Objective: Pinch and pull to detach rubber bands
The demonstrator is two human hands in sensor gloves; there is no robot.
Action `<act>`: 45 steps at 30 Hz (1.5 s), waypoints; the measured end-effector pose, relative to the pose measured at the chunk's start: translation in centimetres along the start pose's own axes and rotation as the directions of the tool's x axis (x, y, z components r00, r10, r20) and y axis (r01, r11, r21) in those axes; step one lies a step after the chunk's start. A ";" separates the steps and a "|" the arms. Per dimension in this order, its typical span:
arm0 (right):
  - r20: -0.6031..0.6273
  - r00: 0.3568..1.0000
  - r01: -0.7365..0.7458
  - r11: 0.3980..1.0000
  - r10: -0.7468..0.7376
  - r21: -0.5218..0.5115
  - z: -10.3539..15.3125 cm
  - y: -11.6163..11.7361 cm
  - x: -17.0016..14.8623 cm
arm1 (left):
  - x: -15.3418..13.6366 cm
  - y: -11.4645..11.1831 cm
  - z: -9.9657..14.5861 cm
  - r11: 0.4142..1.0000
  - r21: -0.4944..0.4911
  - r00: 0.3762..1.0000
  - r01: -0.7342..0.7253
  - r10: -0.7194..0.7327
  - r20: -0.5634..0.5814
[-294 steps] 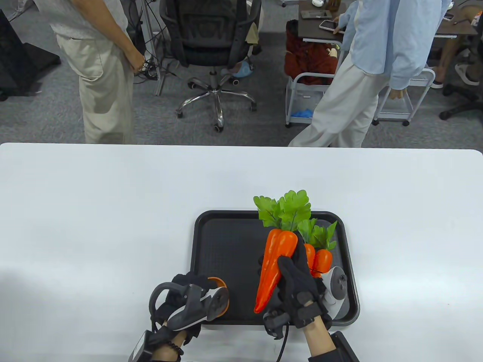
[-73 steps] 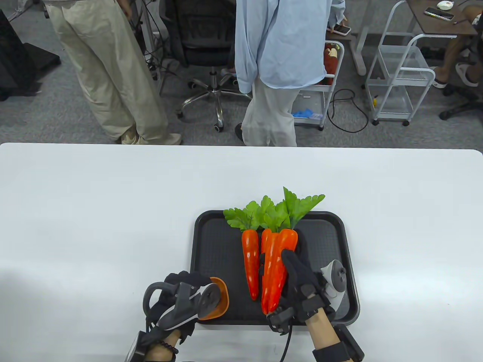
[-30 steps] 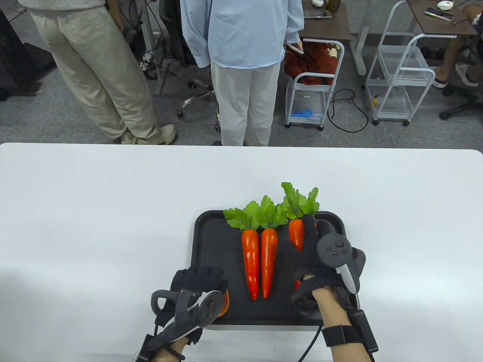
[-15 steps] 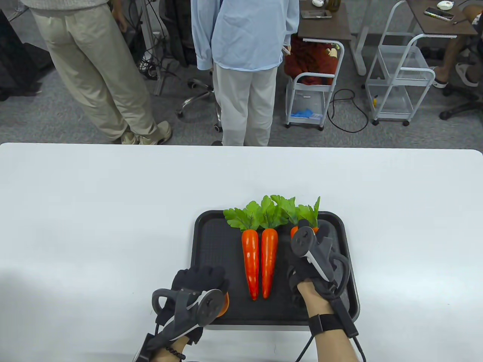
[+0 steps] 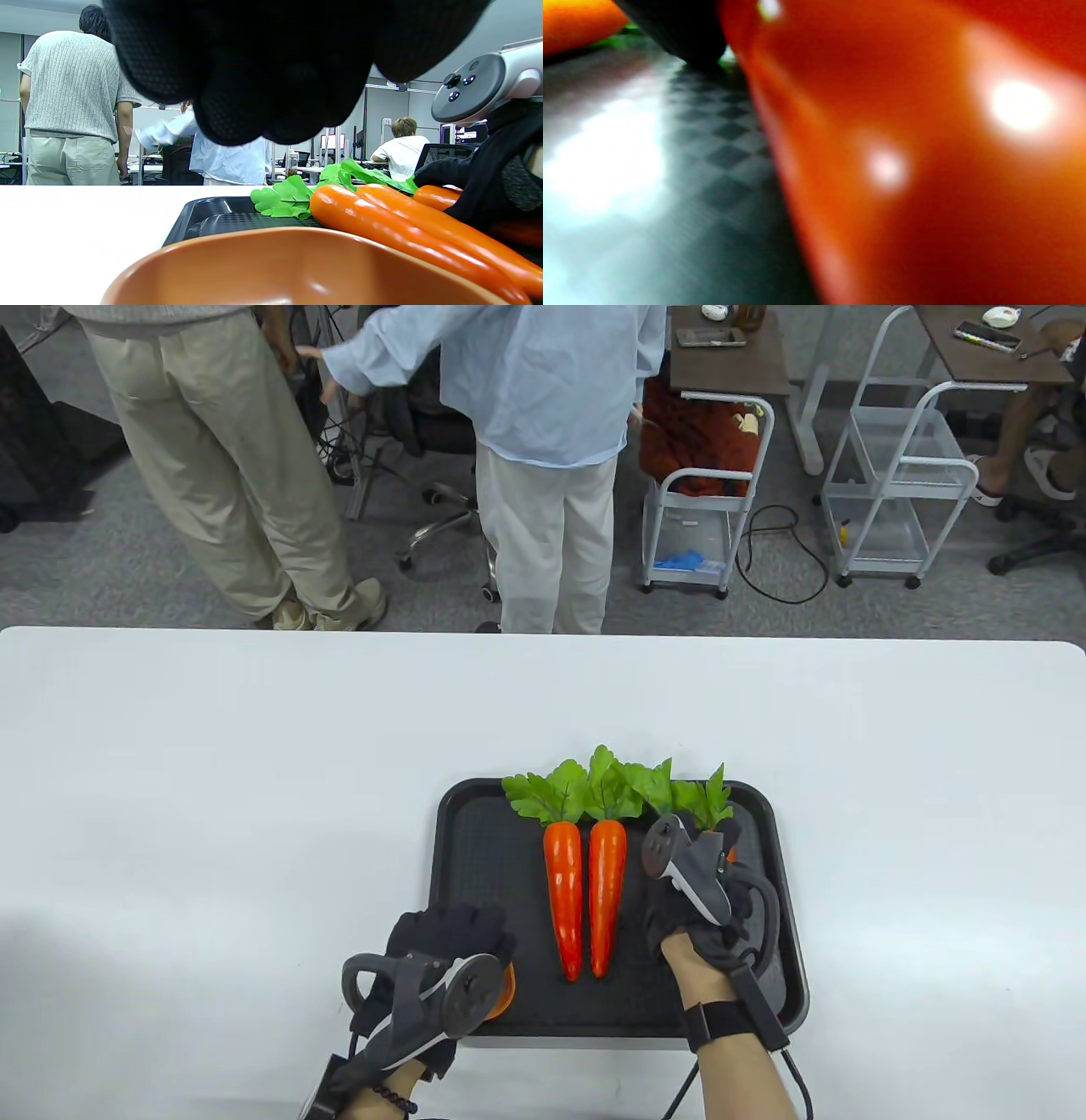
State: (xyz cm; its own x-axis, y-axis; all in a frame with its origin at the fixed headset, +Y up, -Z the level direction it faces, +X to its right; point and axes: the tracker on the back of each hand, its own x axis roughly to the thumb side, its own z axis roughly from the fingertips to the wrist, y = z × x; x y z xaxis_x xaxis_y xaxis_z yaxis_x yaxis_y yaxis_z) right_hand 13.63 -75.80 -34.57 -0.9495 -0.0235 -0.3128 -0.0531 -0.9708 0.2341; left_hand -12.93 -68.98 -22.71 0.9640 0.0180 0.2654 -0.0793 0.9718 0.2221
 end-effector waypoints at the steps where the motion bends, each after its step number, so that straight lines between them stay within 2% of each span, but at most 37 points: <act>1: -0.002 1.000 -0.011 1.000 0.011 0.004 0.0 0.0 0.0 | 0.0 0.0 0.0 1.000 -0.001 1.000 -0.001 0.001 0.000; 7: 0.013 1.000 0.002 1.000 -0.003 0.018 0.3 0.1 -0.3 | 0.1 0.0 -0.1 1.000 -0.001 1.000 0.001 -0.001 -0.001; 16: 0.091 0.993 0.075 0.996 -0.070 -0.046 1.9 -1.2 -1.2 | 0.3 -0.4 -0.2 1.000 -0.015 1.000 0.009 -0.009 -0.002; 21: 0.176 0.979 0.118 0.989 -0.102 -0.085 3.3 -2.0 -1.3 | 0.4 -0.5 -0.1 1.000 -0.010 1.000 0.014 -0.014 -0.002; 35: 0.436 0.889 0.226 0.962 -0.139 -0.154 7.3 -3.2 -1.1 | 0.9 -1.3 -0.3 0.999 -0.052 1.000 0.000 0.000 -0.004; 45: 0.519 0.841 0.273 0.948 -0.153 -0.163 9.9 -2.5 -1.5 | 1.4 -1.7 -0.6 0.998 -0.065 1.000 0.012 -0.012 -0.003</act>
State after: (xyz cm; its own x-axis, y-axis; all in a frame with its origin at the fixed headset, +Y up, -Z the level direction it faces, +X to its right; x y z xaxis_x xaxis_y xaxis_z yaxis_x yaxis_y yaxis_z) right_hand 12.14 -70.96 -25.55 -0.9508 0.2529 0.1791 -0.2593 -0.9657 -0.0131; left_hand -11.26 -70.48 -23.27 0.9656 0.0067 0.2601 -0.0511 0.9851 0.1642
